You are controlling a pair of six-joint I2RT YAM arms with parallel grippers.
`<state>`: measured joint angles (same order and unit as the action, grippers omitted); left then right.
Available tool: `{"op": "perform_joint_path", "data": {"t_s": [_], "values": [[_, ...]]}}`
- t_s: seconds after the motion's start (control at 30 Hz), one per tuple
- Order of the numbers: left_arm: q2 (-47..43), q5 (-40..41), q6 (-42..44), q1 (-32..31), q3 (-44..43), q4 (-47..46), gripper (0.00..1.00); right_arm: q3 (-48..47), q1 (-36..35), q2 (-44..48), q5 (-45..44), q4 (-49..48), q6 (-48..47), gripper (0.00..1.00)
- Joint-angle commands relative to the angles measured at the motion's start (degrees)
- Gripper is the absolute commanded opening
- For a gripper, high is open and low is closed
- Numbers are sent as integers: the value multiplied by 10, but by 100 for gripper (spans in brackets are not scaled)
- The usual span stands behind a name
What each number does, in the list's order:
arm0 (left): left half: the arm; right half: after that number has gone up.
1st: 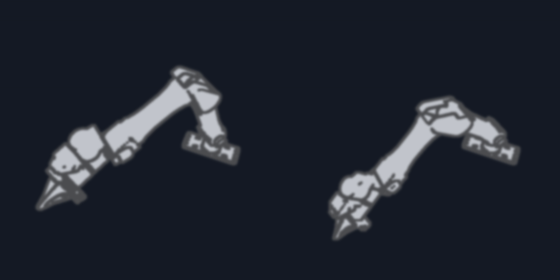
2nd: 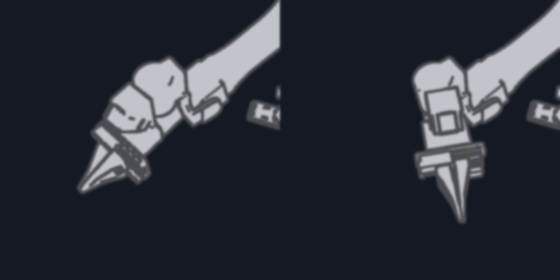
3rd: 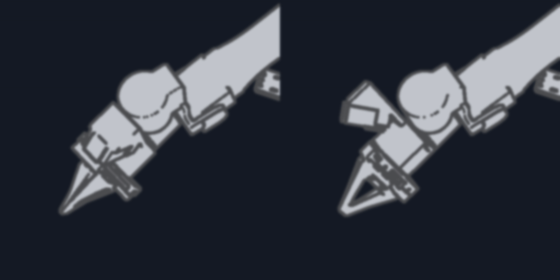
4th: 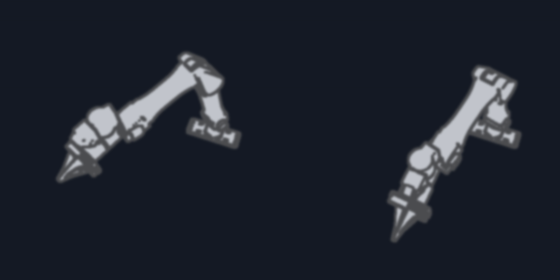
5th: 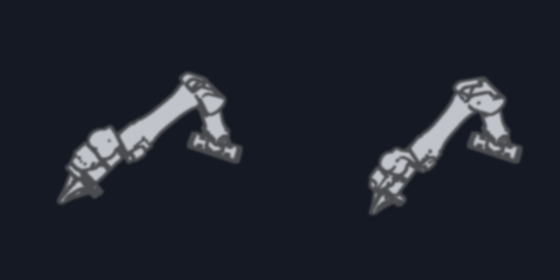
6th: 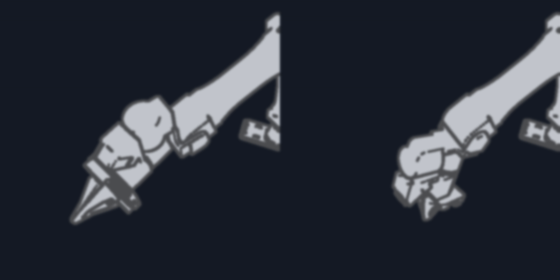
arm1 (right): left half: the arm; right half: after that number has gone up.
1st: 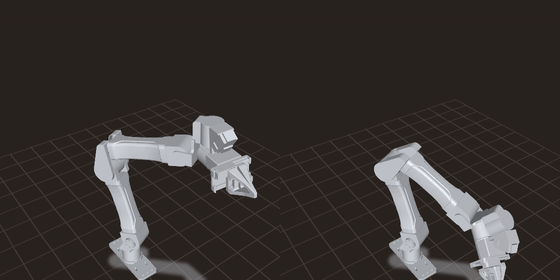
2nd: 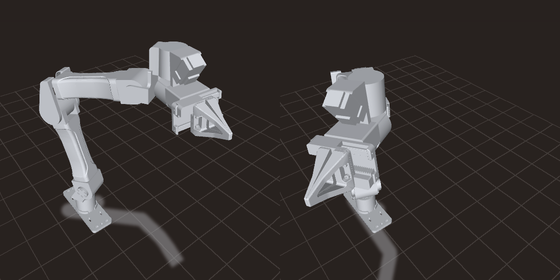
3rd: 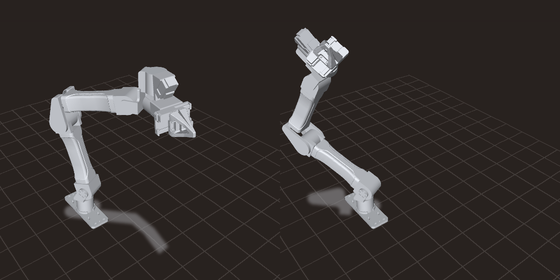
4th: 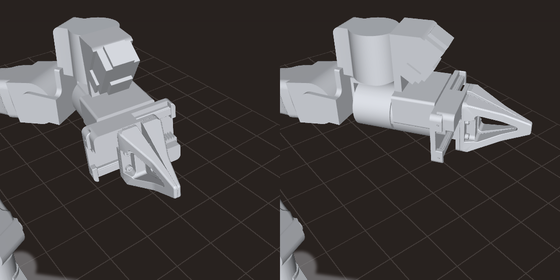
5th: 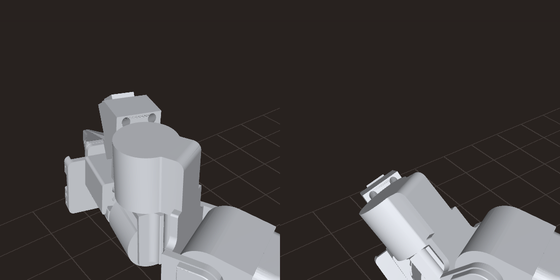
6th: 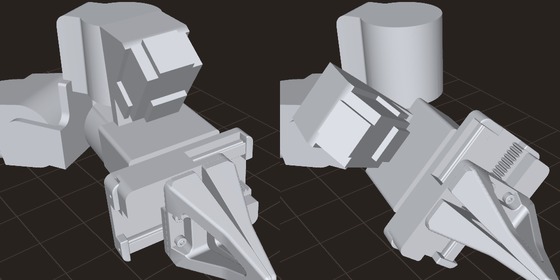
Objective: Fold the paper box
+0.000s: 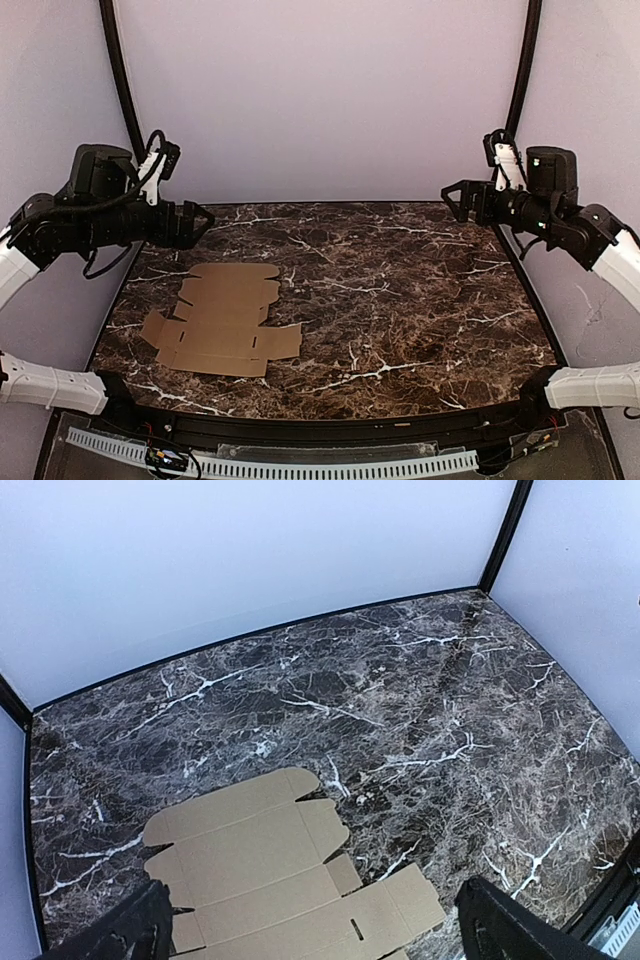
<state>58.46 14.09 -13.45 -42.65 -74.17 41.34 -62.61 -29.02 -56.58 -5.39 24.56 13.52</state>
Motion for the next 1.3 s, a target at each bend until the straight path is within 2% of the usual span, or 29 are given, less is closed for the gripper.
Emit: {"op": "perform_joint_path", "data": {"t_s": [0.0,0.17,0.37,0.5,0.73,1.03,1.27], "values": [[-6,31,-29,-1,38,40,100,8,-4,-3,-10,21,6,99],[-24,123,-65,-1,89,47,100,48,-4,-9,18,-2,-6,99],[-47,145,-92,-1,135,39,100,59,-4,-32,113,-27,-10,99],[-51,136,-99,-1,153,26,100,76,-17,-63,204,-85,30,99],[-55,120,-102,-1,161,25,100,56,-134,-188,182,-160,87,99],[-86,100,-103,-1,175,35,100,21,-205,-341,230,-259,191,96],[-101,95,-104,-1,185,39,100,29,-243,-421,261,-327,286,89]]}}
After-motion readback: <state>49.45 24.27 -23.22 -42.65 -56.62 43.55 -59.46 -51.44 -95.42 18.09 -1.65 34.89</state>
